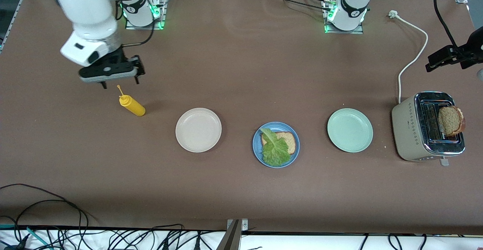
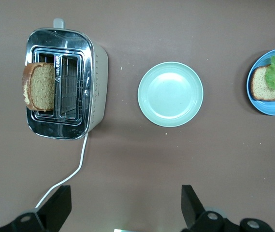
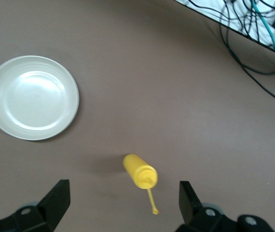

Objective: Make sandwich in blue plate with both arms
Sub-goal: 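Move the right gripper up and over to the mustard bottle, then lower the right gripper beside the yellow mustard bottle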

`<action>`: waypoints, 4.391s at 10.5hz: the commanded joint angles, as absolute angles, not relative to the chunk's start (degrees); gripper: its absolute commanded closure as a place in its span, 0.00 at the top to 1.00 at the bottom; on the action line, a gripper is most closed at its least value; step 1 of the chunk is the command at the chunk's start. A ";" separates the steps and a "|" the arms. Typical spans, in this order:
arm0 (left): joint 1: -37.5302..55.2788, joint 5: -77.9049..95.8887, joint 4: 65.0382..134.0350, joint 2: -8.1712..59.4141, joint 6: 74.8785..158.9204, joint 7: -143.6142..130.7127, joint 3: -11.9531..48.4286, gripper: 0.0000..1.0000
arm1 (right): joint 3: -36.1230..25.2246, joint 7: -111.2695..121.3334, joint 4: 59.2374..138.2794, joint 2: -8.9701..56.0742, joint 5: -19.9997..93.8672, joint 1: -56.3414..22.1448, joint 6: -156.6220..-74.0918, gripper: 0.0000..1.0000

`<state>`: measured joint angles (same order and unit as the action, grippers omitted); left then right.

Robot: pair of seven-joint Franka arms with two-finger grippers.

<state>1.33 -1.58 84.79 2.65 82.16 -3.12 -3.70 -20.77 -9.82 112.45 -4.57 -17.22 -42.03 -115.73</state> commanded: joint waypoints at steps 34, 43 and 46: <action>1.23 -1.76 83.50 2.90 81.12 -2.55 -3.52 1.00 | -38.07 39.37 129.46 -8.97 -0.18 -30.17 -136.67 1.00; 1.23 -1.67 83.50 2.90 81.12 -2.81 -3.52 1.00 | -12.15 51.04 129.55 -5.37 13.68 -3.80 -136.32 1.00; 1.14 -1.67 83.58 2.90 81.04 -2.81 -3.52 1.00 | -9.76 68.22 130.34 -3.17 26.14 0.35 -136.06 1.00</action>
